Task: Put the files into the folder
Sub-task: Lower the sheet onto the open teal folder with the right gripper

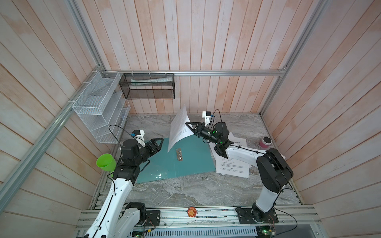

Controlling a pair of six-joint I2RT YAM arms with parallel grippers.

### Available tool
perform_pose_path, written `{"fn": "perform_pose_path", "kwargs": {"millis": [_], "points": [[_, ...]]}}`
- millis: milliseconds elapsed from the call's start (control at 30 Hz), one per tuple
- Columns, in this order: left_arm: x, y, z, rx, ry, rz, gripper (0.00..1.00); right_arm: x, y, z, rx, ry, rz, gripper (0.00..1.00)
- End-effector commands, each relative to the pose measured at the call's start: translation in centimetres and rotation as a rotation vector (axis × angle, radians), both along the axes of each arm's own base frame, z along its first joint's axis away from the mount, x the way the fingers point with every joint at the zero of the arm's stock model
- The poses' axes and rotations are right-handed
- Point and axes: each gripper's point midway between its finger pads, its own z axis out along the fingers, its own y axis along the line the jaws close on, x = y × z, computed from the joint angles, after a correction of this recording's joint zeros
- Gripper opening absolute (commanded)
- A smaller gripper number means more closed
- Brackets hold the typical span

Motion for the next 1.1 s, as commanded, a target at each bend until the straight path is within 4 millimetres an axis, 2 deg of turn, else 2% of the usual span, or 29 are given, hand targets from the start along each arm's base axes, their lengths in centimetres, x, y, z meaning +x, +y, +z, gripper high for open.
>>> {"fn": "perform_pose_path", "kwargs": {"millis": [0,133,233,333,600,800,933,1067], "points": [[-0.5,0.2,-1.1,0.014,0.019,-0.004,0.70,1.1,0.4,-7.9,-0.209,0.024,-0.132,0.00],[-0.6,0.2,-1.9,0.009,0.038,-0.001,0.70,0.2,1.6,-14.2,-0.385,0.041,-0.118,0.00],[-0.8,0.2,-2.6,0.005,0.053,0.000,0.70,-0.2,0.9,-17.2,-0.523,0.031,-0.141,0.00],[-1.1,0.2,-3.2,-0.006,0.064,0.002,0.70,-0.7,-0.3,-18.4,-0.603,0.005,-0.166,0.00],[-1.2,0.2,-4.5,-0.006,0.089,0.008,0.69,-1.4,-2.6,-19.3,-0.732,-0.054,-0.238,0.00],[-1.1,0.1,-5.5,-0.007,0.112,-0.001,0.69,-2.2,-2.0,-19.1,-0.740,-0.077,-0.225,0.00],[-1.1,0.2,-5.7,0.002,0.115,0.002,0.68,-3.0,-1.1,-19.1,-0.733,-0.095,-0.212,0.00],[-1.1,0.3,-5.9,0.011,0.118,0.003,0.68,-3.2,-1.0,-19.1,-0.731,-0.104,-0.223,0.00]]}}
